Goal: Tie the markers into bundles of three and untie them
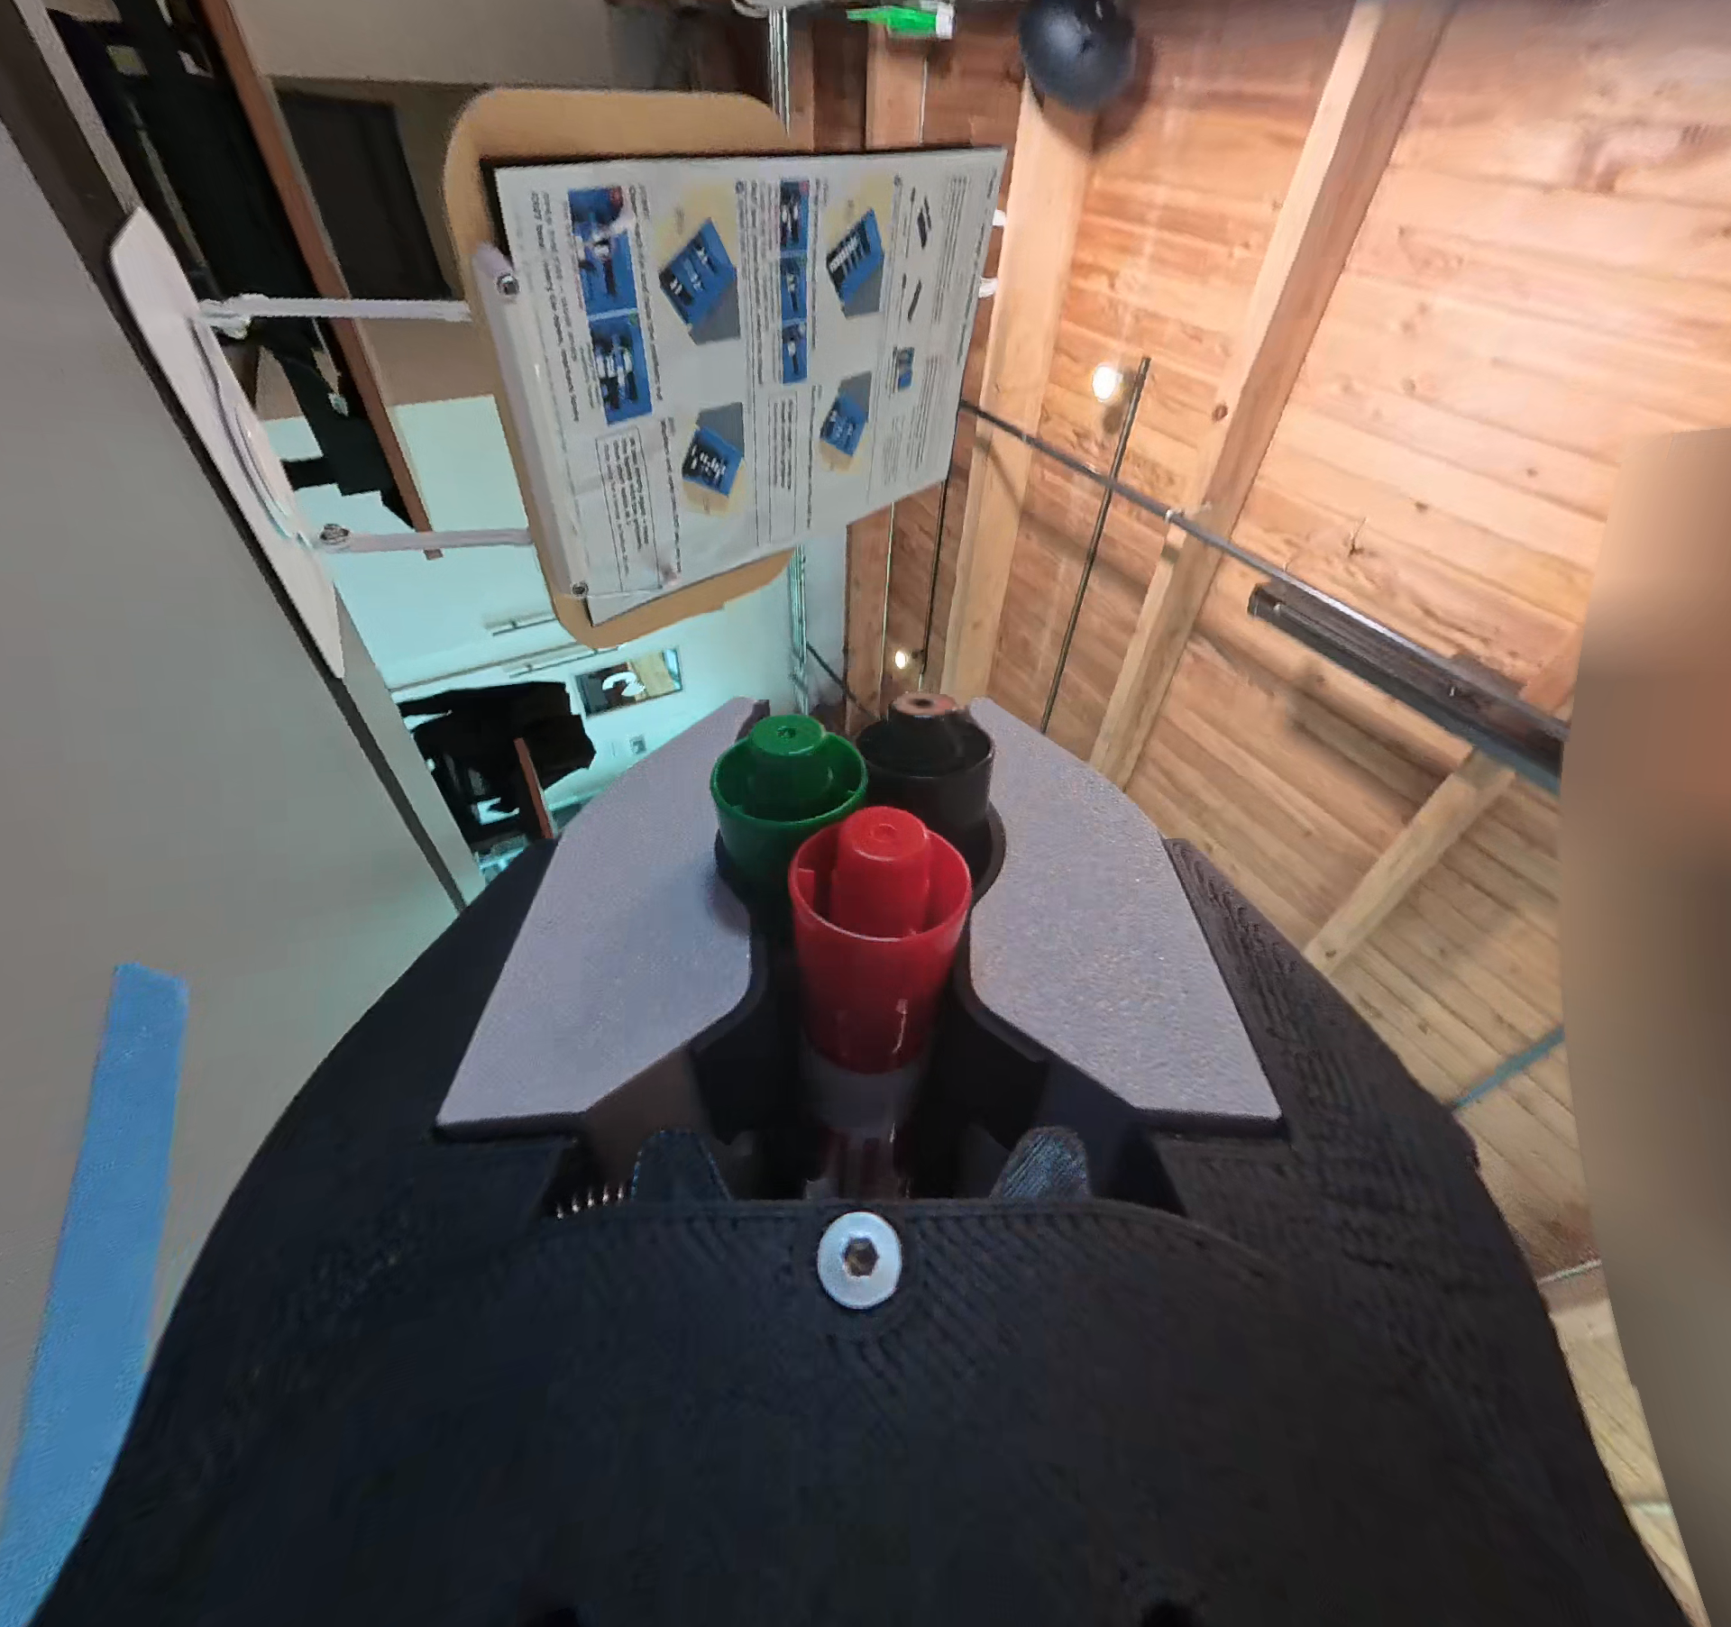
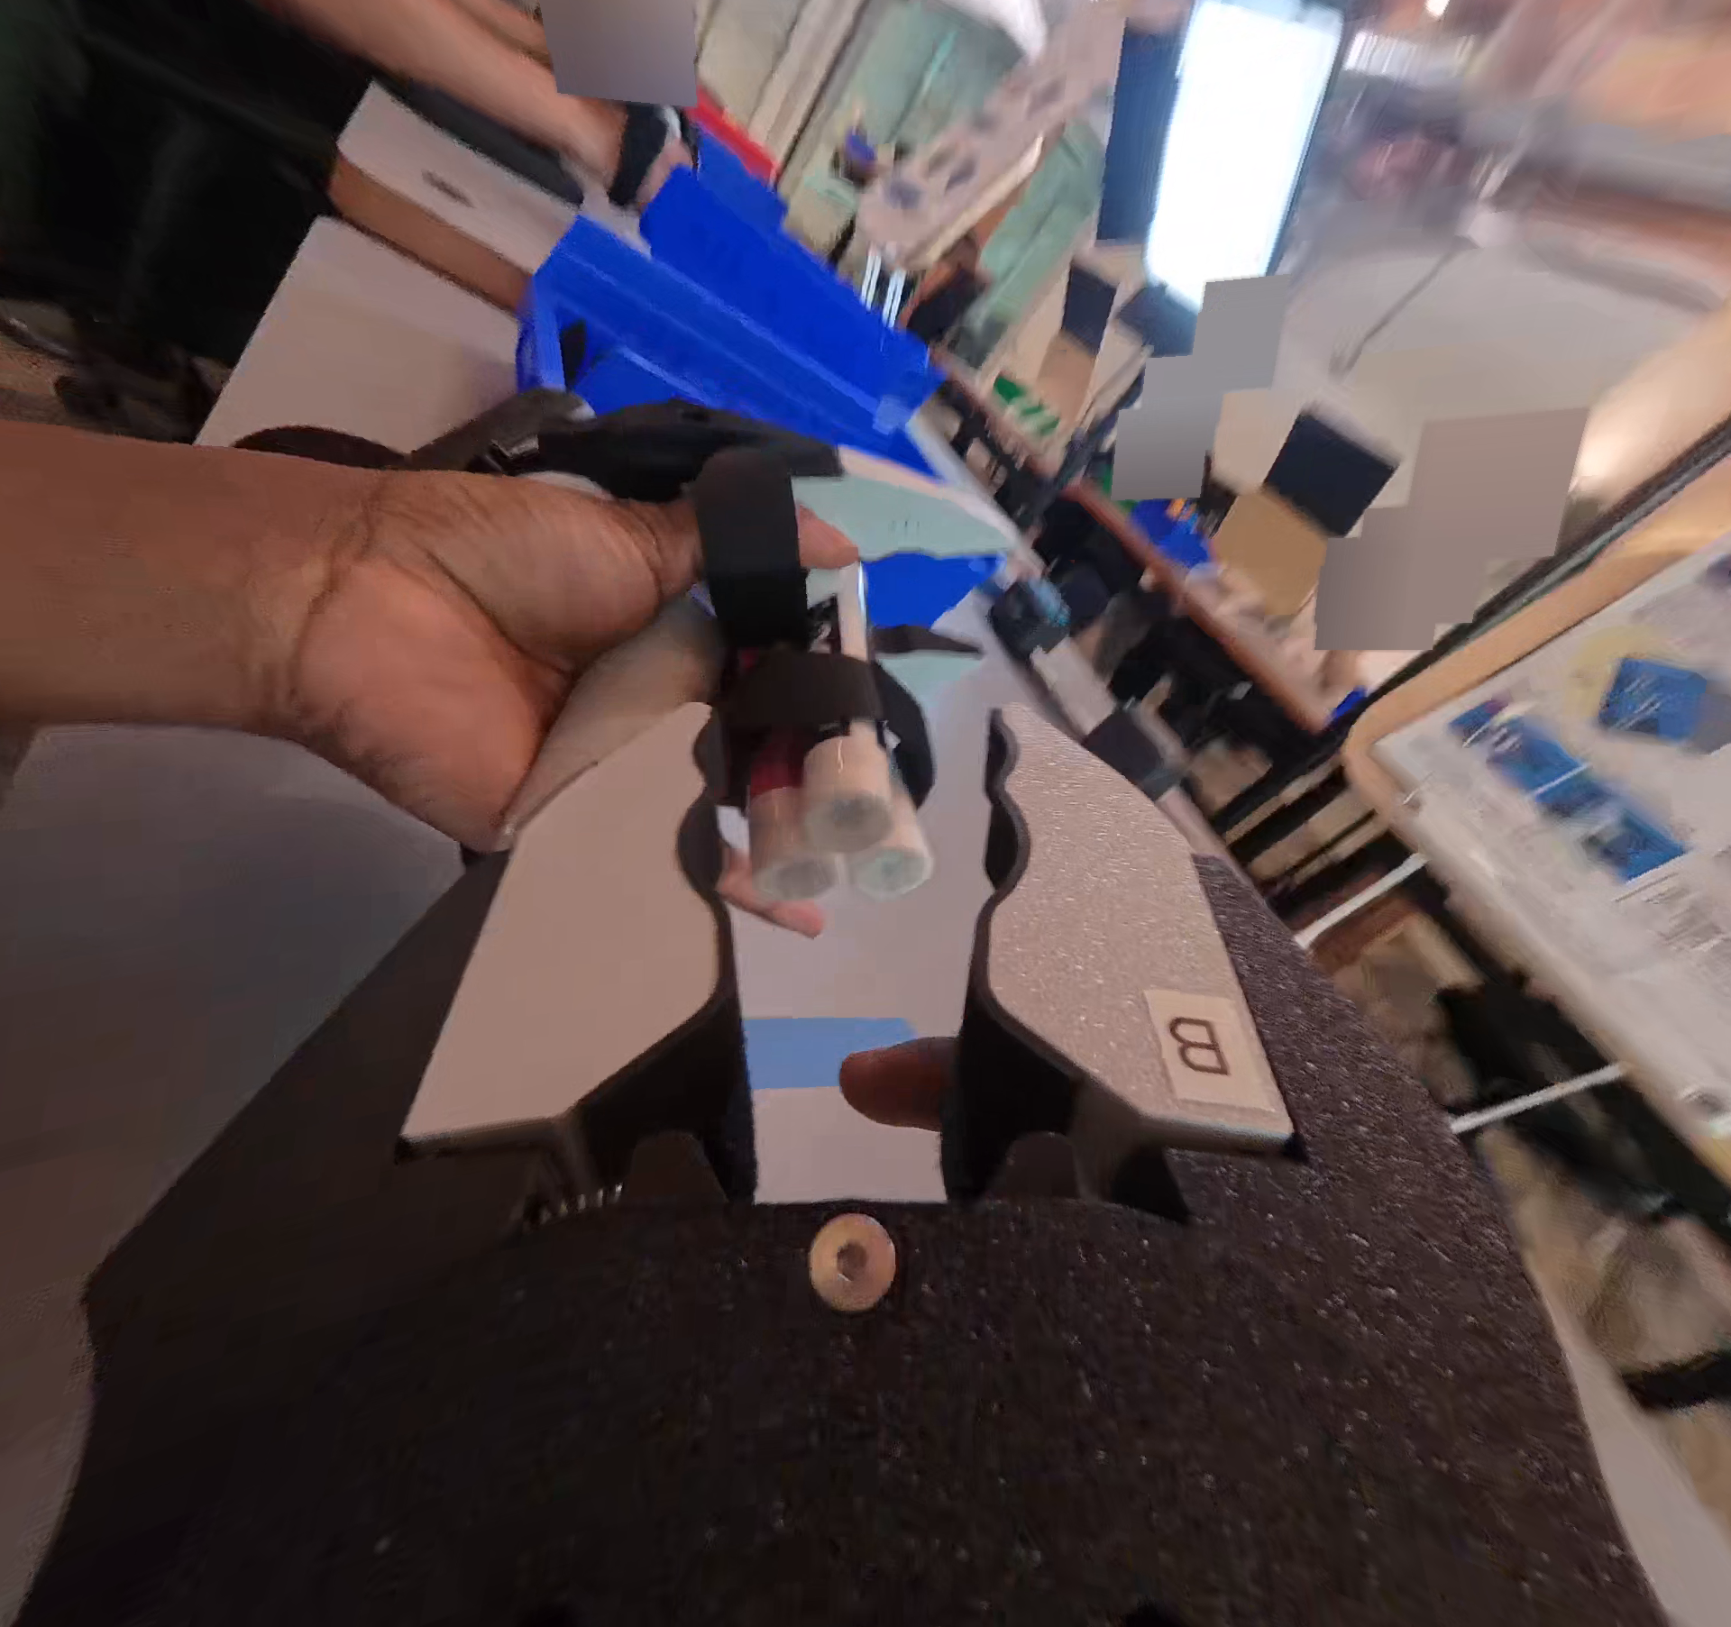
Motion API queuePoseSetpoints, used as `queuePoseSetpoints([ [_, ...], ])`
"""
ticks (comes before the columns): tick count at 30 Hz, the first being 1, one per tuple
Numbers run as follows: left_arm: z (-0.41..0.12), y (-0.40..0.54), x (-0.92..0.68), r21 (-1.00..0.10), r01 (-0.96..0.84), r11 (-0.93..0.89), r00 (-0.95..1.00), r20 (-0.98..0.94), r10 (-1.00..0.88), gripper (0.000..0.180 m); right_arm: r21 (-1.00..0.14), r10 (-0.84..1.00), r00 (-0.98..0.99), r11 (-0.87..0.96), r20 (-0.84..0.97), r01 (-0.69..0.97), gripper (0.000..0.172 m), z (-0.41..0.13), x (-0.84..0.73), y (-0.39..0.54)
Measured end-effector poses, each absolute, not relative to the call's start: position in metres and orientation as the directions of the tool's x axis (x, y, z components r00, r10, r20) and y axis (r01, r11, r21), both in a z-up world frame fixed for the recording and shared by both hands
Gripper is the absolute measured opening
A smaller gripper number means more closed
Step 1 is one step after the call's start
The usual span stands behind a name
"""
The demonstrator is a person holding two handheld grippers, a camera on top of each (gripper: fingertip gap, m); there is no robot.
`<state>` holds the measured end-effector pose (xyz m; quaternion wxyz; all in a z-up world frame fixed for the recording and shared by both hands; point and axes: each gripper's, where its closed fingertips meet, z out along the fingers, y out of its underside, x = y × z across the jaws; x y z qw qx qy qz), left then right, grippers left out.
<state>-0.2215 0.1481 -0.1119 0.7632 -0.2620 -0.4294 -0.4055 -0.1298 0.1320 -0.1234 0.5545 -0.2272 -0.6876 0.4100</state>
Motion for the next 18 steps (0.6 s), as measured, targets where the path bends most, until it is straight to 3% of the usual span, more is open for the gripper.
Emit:
queuePoseSetpoints([
  [3,-0.106,0.147,-0.219,-0.1,0.826,0.555,0.356,0.856,-0.376,0.038,-0.878,0.824,-0.345,0.478,0.449,-0.002,0.066,-0.135,-0.145,0.13],
  [11,-0.092,0.14,-0.21,-0.269,0.739,0.618,0.521,0.809,-0.271,0.038,-0.883,0.826,-0.362,0.469,0.433,0.014,0.043,-0.138,-0.151,0.125],
  [14,-0.086,0.14,-0.206,-0.337,0.717,0.61,0.578,0.777,-0.249,0.038,-0.896,0.835,-0.364,0.444,0.412,0.005,0.043,-0.137,-0.148,0.126],
  [16,-0.083,0.142,-0.202,-0.428,0.679,0.596,0.648,0.731,-0.214,0.038,-0.918,0.845,-0.394,0.396,0.362,0.004,0.051,-0.138,-0.144,0.125],
  [18,-0.082,0.149,-0.192,-0.587,0.607,0.536,0.755,0.636,-0.16,0.038,-0.949,0.862,-0.426,0.314,0.275,0.022,0.061,-0.136,-0.138,0.13],
])
